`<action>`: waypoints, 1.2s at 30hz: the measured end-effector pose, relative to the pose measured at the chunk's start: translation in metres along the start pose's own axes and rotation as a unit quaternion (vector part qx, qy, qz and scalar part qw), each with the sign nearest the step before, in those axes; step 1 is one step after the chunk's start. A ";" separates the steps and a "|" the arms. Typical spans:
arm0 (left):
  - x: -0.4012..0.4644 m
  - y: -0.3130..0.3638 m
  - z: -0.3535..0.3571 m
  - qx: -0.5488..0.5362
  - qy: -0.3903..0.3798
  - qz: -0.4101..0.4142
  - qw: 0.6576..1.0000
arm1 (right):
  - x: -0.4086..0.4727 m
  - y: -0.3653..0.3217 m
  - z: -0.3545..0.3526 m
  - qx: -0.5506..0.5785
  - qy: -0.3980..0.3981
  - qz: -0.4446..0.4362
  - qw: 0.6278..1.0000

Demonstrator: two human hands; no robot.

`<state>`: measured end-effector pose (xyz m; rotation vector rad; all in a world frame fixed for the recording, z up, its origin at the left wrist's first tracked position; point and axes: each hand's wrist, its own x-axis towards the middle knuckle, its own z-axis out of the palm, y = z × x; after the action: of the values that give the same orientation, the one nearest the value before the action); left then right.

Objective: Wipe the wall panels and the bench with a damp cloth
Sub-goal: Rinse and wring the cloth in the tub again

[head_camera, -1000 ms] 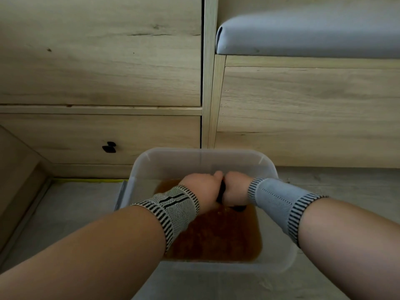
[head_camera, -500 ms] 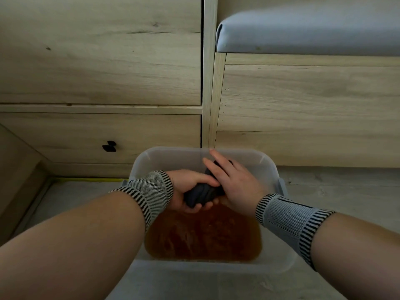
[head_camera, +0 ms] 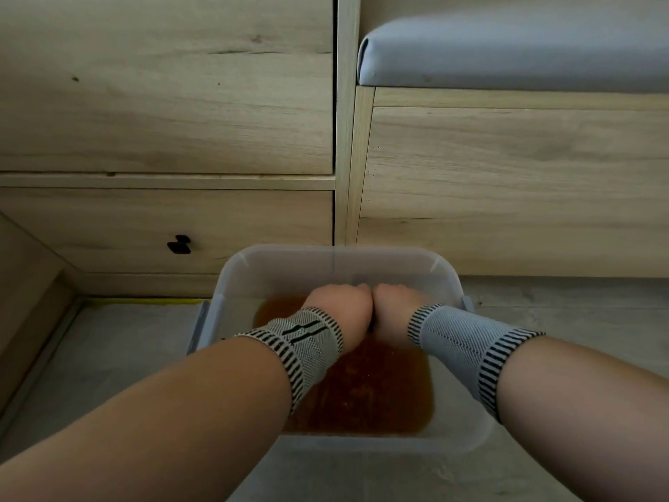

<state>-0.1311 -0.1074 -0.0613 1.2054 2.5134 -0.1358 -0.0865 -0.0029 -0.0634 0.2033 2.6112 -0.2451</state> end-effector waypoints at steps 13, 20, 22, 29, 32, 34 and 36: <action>-0.004 -0.024 0.007 -0.112 0.015 -0.050 0.992 | 0.000 0.010 0.006 0.255 0.068 0.010 0.964; -0.014 -0.044 -0.013 -0.642 -0.248 -0.151 0.710 | -0.006 0.013 0.025 0.052 0.279 -0.180 0.942; -0.017 -0.047 -0.020 -0.662 -0.311 -0.139 0.668 | -0.004 0.013 0.019 0.056 0.310 -0.204 0.927; -0.015 -0.038 -0.024 -0.577 -0.345 -0.094 0.734 | -0.017 0.008 -0.006 -0.095 0.196 -0.146 0.965; -0.005 -0.021 -0.026 -0.355 -0.272 -0.066 0.892 | -0.019 0.007 -0.011 -0.109 0.159 -0.117 0.974; -0.003 -0.007 -0.021 -0.154 -0.190 -0.018 0.970 | -0.018 0.006 -0.008 -0.105 0.122 -0.088 0.983; -0.002 0.000 -0.009 -0.074 -0.119 -0.004 0.990 | -0.016 0.004 -0.005 -0.091 0.096 -0.063 0.989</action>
<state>-0.1328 -0.1071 -0.0522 1.0538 2.2789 -0.0880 -0.0748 0.0002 -0.0517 -0.0038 2.8220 -0.0295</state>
